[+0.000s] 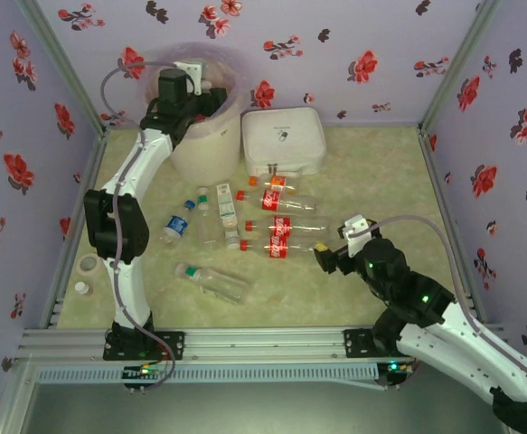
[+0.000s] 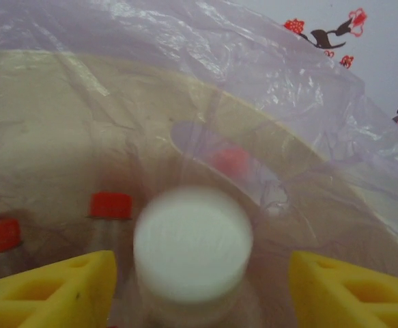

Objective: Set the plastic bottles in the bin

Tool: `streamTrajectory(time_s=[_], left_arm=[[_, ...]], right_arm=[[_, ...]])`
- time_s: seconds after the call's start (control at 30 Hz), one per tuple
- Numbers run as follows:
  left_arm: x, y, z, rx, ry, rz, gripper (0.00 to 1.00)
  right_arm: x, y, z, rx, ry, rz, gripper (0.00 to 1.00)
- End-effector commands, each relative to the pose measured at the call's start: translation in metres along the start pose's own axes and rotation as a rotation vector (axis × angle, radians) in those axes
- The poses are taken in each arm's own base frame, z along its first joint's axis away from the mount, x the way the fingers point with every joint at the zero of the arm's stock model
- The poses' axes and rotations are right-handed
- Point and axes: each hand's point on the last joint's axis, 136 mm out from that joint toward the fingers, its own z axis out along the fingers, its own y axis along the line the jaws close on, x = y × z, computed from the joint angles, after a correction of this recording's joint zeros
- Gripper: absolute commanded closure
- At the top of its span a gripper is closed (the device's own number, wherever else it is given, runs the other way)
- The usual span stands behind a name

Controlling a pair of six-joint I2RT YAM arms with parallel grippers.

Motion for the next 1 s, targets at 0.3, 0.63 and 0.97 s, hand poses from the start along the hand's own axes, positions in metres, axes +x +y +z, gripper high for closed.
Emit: streamTrajectory(time_s=[0.3,0.63,0.97], left_arm=[[-0.084,-0.028,-0.079,0.036,-0.108,0.056,0.10],[-0.089,-0.040,-0.181,0.019,-0.126,0.046,0.01],[0.046,-0.015,-0.249,-0.095,0.094,-0.098,0.02]], right_arm=[[0.001,0.005,0.008,-0.006,0.040,-0.028,0.01],[0.010,0.017,0.015,-0.064,0.145,-0.107,0.01],[0.006,0.049,0.036,-0.208,0.290,-0.242,0.05]])
